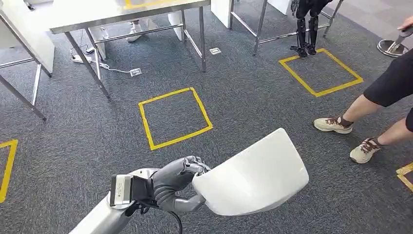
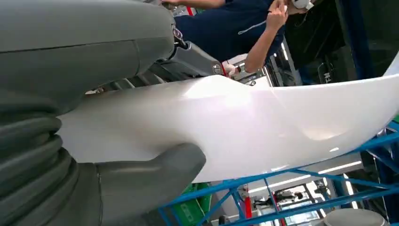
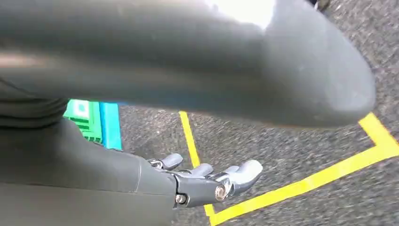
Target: Take the parts from the cabinet and place them on the table.
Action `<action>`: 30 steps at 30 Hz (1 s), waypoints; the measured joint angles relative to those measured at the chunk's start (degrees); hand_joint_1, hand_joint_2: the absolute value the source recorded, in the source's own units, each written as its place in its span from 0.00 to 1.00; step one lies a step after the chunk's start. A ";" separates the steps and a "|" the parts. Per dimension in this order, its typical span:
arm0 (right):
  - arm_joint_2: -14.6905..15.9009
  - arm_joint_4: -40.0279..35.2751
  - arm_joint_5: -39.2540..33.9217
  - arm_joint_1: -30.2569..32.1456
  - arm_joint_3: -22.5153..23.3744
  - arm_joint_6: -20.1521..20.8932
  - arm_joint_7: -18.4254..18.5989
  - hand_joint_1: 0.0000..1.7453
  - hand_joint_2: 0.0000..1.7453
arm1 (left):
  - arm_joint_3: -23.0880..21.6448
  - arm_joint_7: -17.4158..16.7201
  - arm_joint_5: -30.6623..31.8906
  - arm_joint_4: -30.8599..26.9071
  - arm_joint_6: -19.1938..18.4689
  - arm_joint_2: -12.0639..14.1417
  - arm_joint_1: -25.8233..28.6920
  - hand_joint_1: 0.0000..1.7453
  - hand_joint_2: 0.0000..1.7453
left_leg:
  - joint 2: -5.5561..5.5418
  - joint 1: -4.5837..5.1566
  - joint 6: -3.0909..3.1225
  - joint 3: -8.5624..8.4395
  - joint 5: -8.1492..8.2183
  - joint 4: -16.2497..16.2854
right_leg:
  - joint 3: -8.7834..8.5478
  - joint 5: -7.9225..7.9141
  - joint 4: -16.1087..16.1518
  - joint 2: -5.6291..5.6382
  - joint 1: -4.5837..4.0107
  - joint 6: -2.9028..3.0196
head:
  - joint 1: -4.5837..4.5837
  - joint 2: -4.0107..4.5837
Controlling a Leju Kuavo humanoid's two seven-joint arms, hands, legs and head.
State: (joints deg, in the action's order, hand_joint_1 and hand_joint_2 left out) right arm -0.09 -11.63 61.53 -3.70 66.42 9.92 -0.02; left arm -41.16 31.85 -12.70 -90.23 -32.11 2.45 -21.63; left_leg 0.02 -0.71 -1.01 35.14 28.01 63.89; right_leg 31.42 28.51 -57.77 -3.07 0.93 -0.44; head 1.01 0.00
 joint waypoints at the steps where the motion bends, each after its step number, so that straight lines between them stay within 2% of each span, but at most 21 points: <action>1: -0.13 0.00 -0.04 -0.06 0.00 -0.06 -0.20 0.00 0.00 | -0.07 -0.02 0.00 -0.02 0.00 0.02 -0.05 1.00 1.00 | 0.83 0.22 0.58 -2.07 -0.06 -4.15 | 0.05 0.10 -0.15 -0.11 -0.03 -0.25 | 0.07 0.00; 2: -0.15 0.00 -0.11 -0.13 0.00 -0.18 -0.37 0.00 0.00 | -0.20 -0.11 0.00 -0.04 0.00 -0.07 -0.07 1.00 1.00 | 0.90 0.48 1.06 -2.44 -0.01 -4.61 | 0.26 0.18 -0.48 -0.10 -0.46 -0.64 | 0.05 0.00; 3: -0.15 0.00 -0.13 -0.12 0.00 -0.24 -0.42 0.00 0.00 | -0.24 -0.20 0.00 -0.09 -0.02 -0.09 -0.05 1.00 1.00 | 0.75 0.22 1.05 -2.38 -0.24 -4.79 | 0.40 0.39 -0.73 -0.10 -0.65 -0.64 | -0.04 0.00; 4: -0.15 0.00 -0.13 -0.08 0.00 -0.28 -0.50 0.00 0.00 | -0.26 -0.35 0.02 -0.09 -0.04 -0.09 -0.05 1.00 1.00 | 0.71 0.30 1.10 -2.32 -0.20 -4.73 | 0.39 0.19 -0.61 -0.02 -0.57 -0.35 | -0.09 0.00; 9: -0.17 0.00 -0.15 -0.09 0.09 -0.46 -0.50 0.00 0.00 | -0.31 -0.48 0.02 -0.11 -0.07 -0.15 -0.08 1.00 1.00 | 0.74 0.51 1.69 -2.25 -0.18 -4.69 | 0.10 -0.35 0.18 0.04 -0.43 -1.20 | -0.22 0.00; 14: -0.17 0.00 -0.15 -0.09 0.17 -0.50 -0.33 0.00 0.00 | -0.35 -0.57 0.02 -0.13 -0.07 -0.17 -0.09 1.00 1.00 | 0.74 0.58 1.98 -2.17 -0.25 -4.64 | 0.12 -0.56 0.36 0.04 -0.39 -1.59 | -0.22 0.00; 15: -0.20 0.00 -0.15 -0.09 0.20 -0.50 -0.31 0.00 0.00 | -0.35 -0.57 0.02 -0.13 -0.07 -0.15 -0.12 1.00 1.00 | 0.79 0.98 2.26 -2.03 -0.08 -4.25 | 0.07 -0.79 0.63 0.02 -0.19 -1.98 | -0.22 0.00; 19: -0.20 0.00 -0.15 -0.22 0.20 -0.50 -0.17 0.00 0.00 | -0.41 -0.79 0.02 -0.39 -0.07 -0.15 -0.13 1.00 1.00 | 0.67 0.97 2.85 -1.78 -0.26 -4.51 | 0.08 -0.92 0.71 -0.31 -0.05 -2.31 | -0.13 0.00; 20: -0.20 -0.02 -0.15 -0.29 0.20 -0.50 -0.20 0.00 0.00 | -0.44 -0.94 0.02 -0.81 -0.07 -0.26 -0.14 1.00 1.00 | 0.52 0.22 3.35 -2.46 -0.89 -5.67 | 0.04 -0.72 0.67 -0.48 -0.32 -2.50 | -0.13 0.00; 21: -0.17 -0.02 -0.15 -0.31 0.20 -0.48 -0.30 0.00 0.00 | -0.46 -1.05 0.00 -0.96 -0.07 -0.39 -0.27 1.00 1.00 | 0.42 0.12 3.45 -2.69 -1.23 -6.24 | 0.22 0.05 -0.38 0.95 -0.06 -2.61 | -0.22 0.00; 22: -0.20 -0.02 -0.15 -0.31 0.20 -0.42 -0.42 0.00 0.00 | -0.46 -1.12 0.00 -1.01 -0.07 -0.68 -0.44 1.00 1.00 | 0.41 0.03 3.74 -2.67 -1.45 -6.35 | 1.63 2.13 -3.28 2.00 0.17 -2.71 | -0.37 0.00; 24: -0.15 -0.02 -0.13 -0.18 0.20 -0.44 -0.50 0.00 0.00 | -0.48 -1.49 0.00 -1.09 -0.07 -0.85 -0.30 1.00 1.00 | 0.20 -0.03 3.71 -2.42 -1.46 -6.32 | 5.90 6.43 -12.17 2.67 0.37 -3.17 | -0.77 0.00; 25: -0.13 -0.02 -0.11 -0.10 0.20 -0.42 -0.55 0.00 0.00 | -0.50 -1.64 0.02 -1.07 -0.07 -0.85 -0.14 1.00 1.00 | 0.04 -0.03 3.64 -2.35 -1.46 -6.27 | 7.90 7.67 -16.04 2.68 0.49 -3.41 | -0.79 0.00; 26: -0.13 -0.02 0.02 -0.03 0.20 -0.42 -0.59 0.00 0.00 | -0.52 -1.68 0.02 -1.07 -0.07 -0.85 -0.01 1.00 1.00 | -0.14 -0.13 3.41 -2.32 -1.46 -6.17 | 8.58 7.16 -17.03 2.67 0.69 -3.59 | -0.81 0.00; 27: -0.13 -0.02 0.04 0.01 0.20 -0.42 -0.61 0.00 0.00 | -0.52 -1.68 0.02 -1.07 -0.07 -0.85 0.01 1.00 1.00 | -0.33 -0.31 3.10 -2.32 -1.39 -6.04 | 7.75 5.41 -15.16 2.67 0.93 -3.81 | -0.81 0.00; 29: -0.13 -0.02 0.13 0.02 0.20 -0.42 -0.79 0.00 0.00 | -0.55 -1.68 0.17 -1.11 -0.07 -0.85 0.03 1.00 1.00 | -0.70 -1.02 2.21 -2.31 -0.96 -5.32 | 2.90 0.18 -5.36 2.67 1.54 -4.39 | -0.81 0.00; 30: -0.17 -0.02 0.15 -0.01 0.20 -0.42 -0.79 0.00 0.00 | -0.55 -1.68 0.20 -1.22 -0.07 -0.85 0.03 1.00 1.00 | -0.80 -1.07 1.43 -2.12 -0.53 -4.68 | 0.63 -0.55 -0.45 2.87 2.04 -5.17 | -1.05 0.00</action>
State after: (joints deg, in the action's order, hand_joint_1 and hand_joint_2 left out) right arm -0.26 -11.65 61.68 -3.71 66.62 9.51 -0.81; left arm -41.70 30.16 -12.50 -91.45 -32.17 1.60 -21.60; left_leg -0.78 -1.78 0.43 33.02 27.48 59.22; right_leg 32.05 27.96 -58.21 -0.20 2.97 -5.61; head -0.04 0.00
